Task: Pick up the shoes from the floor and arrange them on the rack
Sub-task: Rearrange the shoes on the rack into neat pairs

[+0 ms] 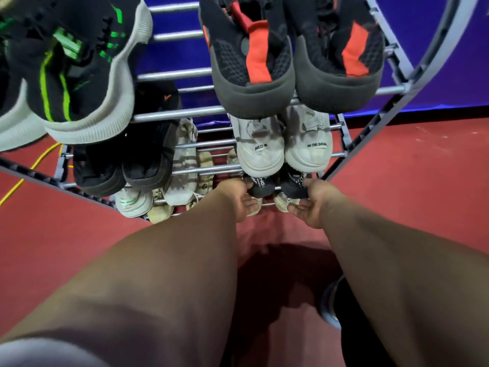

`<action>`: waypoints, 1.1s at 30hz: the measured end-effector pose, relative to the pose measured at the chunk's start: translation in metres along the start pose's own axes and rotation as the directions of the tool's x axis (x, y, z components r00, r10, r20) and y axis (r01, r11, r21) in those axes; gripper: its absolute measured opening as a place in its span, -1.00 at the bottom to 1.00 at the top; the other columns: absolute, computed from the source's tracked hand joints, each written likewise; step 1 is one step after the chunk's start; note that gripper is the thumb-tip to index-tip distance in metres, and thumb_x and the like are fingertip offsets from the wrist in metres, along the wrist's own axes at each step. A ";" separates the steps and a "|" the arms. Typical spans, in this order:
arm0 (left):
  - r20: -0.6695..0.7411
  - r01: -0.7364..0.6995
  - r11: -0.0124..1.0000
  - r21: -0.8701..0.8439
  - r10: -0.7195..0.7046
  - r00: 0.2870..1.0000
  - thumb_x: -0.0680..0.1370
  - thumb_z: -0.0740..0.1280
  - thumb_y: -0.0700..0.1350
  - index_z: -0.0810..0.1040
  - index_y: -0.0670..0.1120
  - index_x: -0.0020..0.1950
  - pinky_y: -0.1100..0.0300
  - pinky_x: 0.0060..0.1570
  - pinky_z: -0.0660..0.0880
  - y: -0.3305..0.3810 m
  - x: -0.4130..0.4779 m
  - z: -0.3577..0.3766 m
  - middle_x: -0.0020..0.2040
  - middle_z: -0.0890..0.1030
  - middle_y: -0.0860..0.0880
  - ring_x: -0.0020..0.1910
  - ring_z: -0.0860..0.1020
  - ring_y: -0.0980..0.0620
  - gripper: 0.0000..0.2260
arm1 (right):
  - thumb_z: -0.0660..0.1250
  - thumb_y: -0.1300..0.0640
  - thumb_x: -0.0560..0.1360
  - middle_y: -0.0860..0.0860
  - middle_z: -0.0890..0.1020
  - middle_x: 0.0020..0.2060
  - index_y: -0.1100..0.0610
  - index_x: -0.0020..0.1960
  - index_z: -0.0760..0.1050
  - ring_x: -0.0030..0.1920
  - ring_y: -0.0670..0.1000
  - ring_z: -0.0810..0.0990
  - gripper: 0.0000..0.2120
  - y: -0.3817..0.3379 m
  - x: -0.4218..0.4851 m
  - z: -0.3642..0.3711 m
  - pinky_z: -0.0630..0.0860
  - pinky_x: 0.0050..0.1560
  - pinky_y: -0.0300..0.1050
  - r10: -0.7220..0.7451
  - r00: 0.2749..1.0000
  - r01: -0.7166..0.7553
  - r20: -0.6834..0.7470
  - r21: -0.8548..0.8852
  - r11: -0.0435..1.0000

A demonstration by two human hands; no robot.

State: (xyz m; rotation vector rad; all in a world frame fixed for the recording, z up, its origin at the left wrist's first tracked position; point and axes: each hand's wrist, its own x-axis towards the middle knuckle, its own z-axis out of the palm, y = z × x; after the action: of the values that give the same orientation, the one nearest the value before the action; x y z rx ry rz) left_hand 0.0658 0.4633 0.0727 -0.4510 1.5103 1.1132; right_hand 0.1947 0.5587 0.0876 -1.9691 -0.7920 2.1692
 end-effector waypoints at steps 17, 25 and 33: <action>-0.055 -0.036 0.997 0.073 0.040 0.998 0.68 0.21 -0.25 0.47 -0.12 -0.10 0.12 0.07 0.50 -0.004 0.020 0.004 0.09 0.52 -0.14 0.08 0.53 -0.08 -0.83 | 0.23 0.21 0.67 0.13 0.71 0.06 -0.06 0.44 0.40 -0.03 0.15 0.75 -0.62 0.008 0.032 0.010 0.71 -0.18 -0.02 -0.085 0.993 0.093 -0.076 0.111 0.989; -0.036 -0.033 0.998 0.059 0.035 0.999 0.67 0.21 -0.28 0.49 -0.17 -0.03 0.09 0.11 0.52 -0.002 0.022 0.001 0.20 0.55 -0.21 0.19 0.56 -0.12 -0.88 | 0.20 0.22 0.68 0.10 0.70 0.06 -0.11 0.47 0.40 -0.03 0.15 0.75 -0.58 0.007 0.038 0.012 0.71 -0.03 0.01 -0.089 0.991 0.097 -0.099 0.079 0.992; -0.015 -0.039 0.996 0.079 0.040 0.999 0.67 0.20 -0.29 0.50 -0.20 0.09 0.04 0.21 0.49 -0.002 0.021 0.004 0.34 0.53 -0.25 0.27 0.54 -0.16 -0.90 | 0.21 0.21 0.68 0.09 0.67 0.07 -0.10 0.48 0.41 -0.03 0.13 0.74 -0.59 0.006 0.041 0.011 0.71 -0.01 0.00 -0.108 0.990 0.114 -0.087 0.067 0.991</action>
State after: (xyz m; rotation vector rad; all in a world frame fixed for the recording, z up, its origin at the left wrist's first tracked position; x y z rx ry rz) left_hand 0.0641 0.4720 0.0526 -0.3785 1.5774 1.0790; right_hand 0.1792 0.5669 0.0486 -1.9185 -0.7795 2.0115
